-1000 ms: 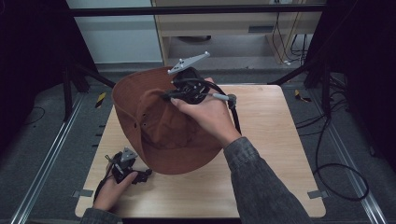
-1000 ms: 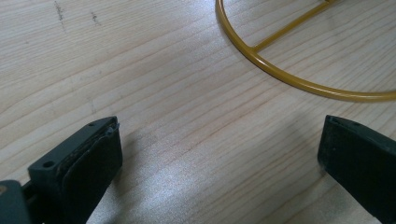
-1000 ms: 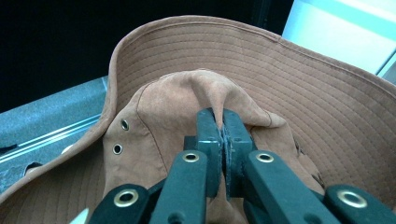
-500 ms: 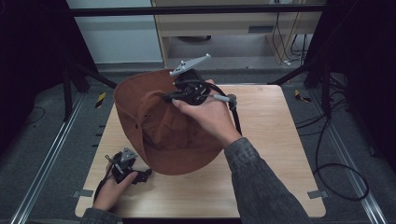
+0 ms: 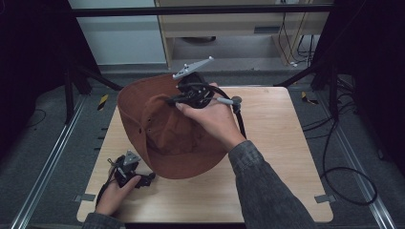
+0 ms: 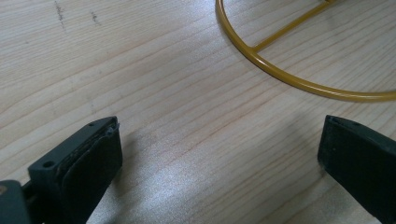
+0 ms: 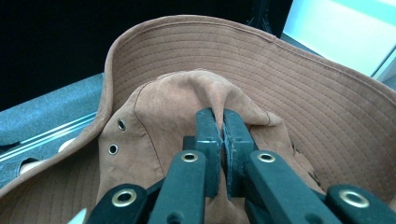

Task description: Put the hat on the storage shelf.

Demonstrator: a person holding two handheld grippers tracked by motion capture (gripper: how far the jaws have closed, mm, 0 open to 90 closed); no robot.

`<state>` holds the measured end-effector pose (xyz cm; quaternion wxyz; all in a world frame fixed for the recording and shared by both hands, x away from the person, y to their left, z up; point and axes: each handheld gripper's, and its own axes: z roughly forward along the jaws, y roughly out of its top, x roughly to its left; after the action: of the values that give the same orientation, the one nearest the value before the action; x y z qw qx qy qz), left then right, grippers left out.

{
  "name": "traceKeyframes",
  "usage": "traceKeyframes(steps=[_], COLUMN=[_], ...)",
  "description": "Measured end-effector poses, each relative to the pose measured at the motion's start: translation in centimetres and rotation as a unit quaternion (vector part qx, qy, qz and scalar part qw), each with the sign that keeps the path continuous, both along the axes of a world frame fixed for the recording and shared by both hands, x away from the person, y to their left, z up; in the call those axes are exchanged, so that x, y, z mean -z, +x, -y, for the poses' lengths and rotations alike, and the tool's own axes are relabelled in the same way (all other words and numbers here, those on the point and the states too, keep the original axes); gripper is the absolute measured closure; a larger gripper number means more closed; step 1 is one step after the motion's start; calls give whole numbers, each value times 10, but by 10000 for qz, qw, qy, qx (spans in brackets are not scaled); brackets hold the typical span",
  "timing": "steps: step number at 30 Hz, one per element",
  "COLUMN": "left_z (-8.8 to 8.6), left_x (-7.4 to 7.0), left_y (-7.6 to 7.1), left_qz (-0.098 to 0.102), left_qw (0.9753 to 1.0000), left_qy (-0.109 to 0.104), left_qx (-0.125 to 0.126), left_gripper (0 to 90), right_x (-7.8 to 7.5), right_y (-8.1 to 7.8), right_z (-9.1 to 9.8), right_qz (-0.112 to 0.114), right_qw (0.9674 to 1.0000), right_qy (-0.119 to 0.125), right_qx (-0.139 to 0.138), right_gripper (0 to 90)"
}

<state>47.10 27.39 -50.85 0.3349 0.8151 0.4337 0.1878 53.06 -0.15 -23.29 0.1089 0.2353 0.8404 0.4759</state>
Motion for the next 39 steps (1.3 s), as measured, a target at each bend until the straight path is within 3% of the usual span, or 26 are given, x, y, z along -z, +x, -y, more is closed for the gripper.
traceKeyframes(steps=[26, 39], left_z=[0, 0], left_x=[0, 0], left_y=[0, 0], left_qz=[0, -5], left_qw=[10000, 10000], left_qy=[1, 4], left_qx=[4, 23], left_gripper=[0, 0], right_x=[6, 6], right_y=[-6, -9], right_z=[4, 11], right_qz=[-25, 77], right_qw=[9999, 9998], right_qy=[-114, -172], right_qx=[-100, 5], right_gripper=[783, 527])
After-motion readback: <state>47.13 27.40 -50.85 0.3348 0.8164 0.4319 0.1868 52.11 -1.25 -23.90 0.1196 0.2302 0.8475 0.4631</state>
